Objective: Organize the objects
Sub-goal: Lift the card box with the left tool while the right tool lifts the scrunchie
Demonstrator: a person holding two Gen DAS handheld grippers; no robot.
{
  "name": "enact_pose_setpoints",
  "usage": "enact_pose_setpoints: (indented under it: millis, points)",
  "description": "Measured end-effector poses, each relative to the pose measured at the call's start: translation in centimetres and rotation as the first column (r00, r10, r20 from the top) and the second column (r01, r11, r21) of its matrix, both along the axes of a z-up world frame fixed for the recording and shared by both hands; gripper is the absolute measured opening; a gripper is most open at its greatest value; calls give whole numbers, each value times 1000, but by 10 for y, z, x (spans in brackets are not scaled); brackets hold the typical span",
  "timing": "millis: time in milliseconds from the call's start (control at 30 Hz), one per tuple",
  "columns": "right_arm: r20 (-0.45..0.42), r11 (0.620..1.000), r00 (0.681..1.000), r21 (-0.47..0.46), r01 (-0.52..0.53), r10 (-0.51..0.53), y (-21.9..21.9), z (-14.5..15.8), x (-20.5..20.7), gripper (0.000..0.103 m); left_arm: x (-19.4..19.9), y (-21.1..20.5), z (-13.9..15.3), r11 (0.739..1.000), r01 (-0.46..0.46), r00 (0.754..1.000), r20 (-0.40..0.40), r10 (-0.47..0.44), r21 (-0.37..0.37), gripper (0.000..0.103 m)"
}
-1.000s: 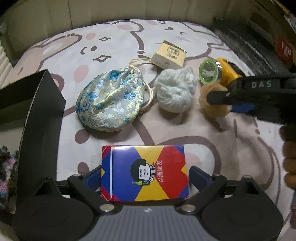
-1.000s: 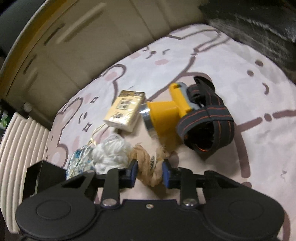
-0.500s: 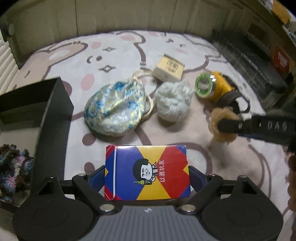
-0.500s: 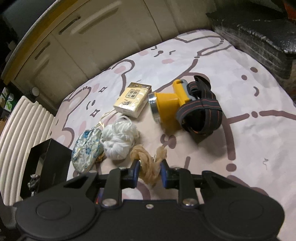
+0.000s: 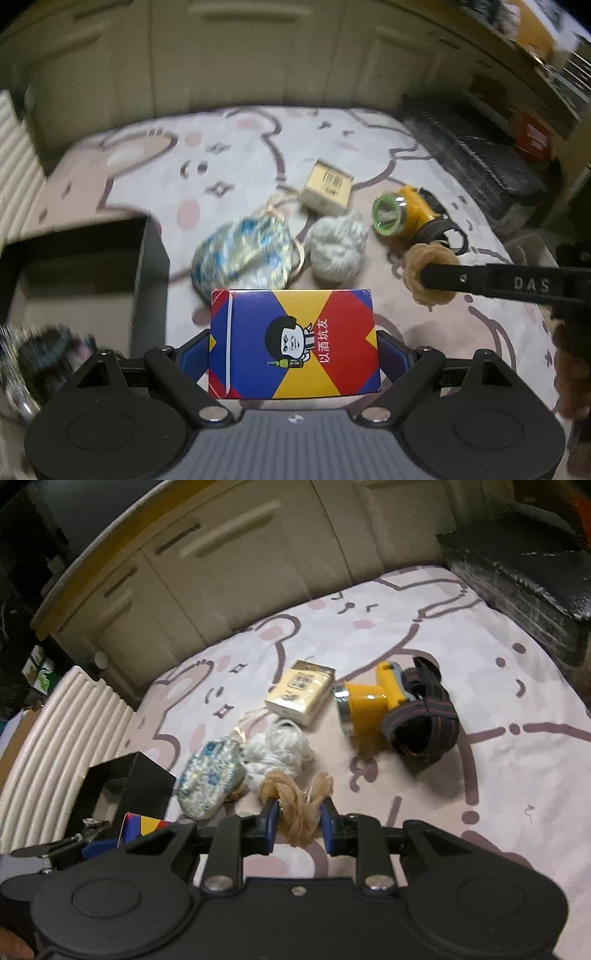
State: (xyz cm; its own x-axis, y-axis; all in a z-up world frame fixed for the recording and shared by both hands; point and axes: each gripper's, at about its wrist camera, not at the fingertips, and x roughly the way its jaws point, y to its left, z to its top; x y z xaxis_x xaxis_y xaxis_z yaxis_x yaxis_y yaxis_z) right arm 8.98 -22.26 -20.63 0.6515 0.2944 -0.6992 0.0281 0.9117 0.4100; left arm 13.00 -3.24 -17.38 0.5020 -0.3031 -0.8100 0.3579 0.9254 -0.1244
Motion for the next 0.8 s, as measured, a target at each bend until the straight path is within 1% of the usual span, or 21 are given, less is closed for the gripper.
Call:
enact_pose_setpoints:
  millis: [100, 200, 333, 433, 567, 733, 800]
  points:
    - [17, 999, 999, 19, -28, 28, 3, 9, 3, 25, 1, 7, 16, 999, 49, 997, 57, -50, 20, 90]
    - [27, 997, 998, 49, -65, 64, 7, 18, 7, 25, 4, 18, 29, 994, 101, 989, 110, -103, 30, 90]
    - [49, 990, 992, 69, -122, 119, 18, 30, 10, 25, 8, 31, 35, 977, 165, 968, 166, -186, 134, 90]
    - [64, 984, 984, 62, -170, 166, 28, 38, 12, 25, 10, 43, 34, 953, 212, 952, 174, -251, 214, 90]
    - [74, 973, 972, 45, -226, 222, 41, 47, 17, 25, 12, 58, 31, 907, 291, 923, 160, -350, 305, 90]
    - [74, 958, 956, 24, -286, 284, 57, 57, 26, 25, 10, 81, 35, 864, 348, 898, 135, -419, 364, 90]
    - [64, 950, 949, 25, -312, 310, 65, 60, 31, 25, 10, 89, 36, 842, 369, 886, 123, -446, 393, 90]
